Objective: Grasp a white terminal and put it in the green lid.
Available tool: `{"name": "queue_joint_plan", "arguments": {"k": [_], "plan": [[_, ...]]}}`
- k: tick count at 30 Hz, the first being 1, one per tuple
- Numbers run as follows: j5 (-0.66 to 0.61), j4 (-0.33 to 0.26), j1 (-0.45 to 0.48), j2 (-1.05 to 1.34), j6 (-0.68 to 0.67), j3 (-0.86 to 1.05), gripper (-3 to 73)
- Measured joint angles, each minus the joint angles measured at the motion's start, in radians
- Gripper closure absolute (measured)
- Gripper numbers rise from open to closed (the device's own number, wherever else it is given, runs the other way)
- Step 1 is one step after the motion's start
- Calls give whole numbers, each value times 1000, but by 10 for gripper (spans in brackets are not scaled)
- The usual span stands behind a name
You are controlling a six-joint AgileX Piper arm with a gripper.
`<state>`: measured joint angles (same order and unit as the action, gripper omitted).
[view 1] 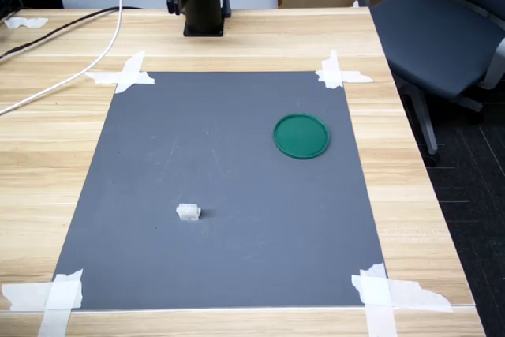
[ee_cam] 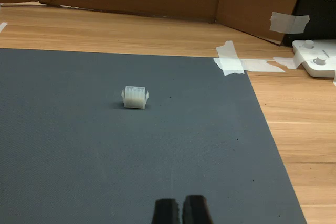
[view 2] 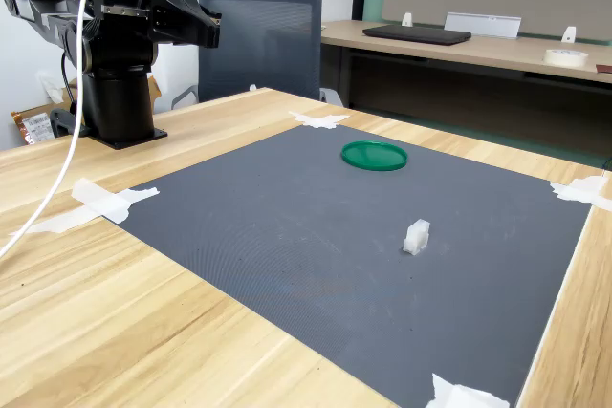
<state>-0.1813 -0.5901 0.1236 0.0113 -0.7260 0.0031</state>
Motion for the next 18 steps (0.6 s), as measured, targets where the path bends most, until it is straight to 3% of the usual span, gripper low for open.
{"name": "queue_joint_plan", "arguments": {"k": [18], "plan": [[0,-21,0,0,0,0,723]]}}
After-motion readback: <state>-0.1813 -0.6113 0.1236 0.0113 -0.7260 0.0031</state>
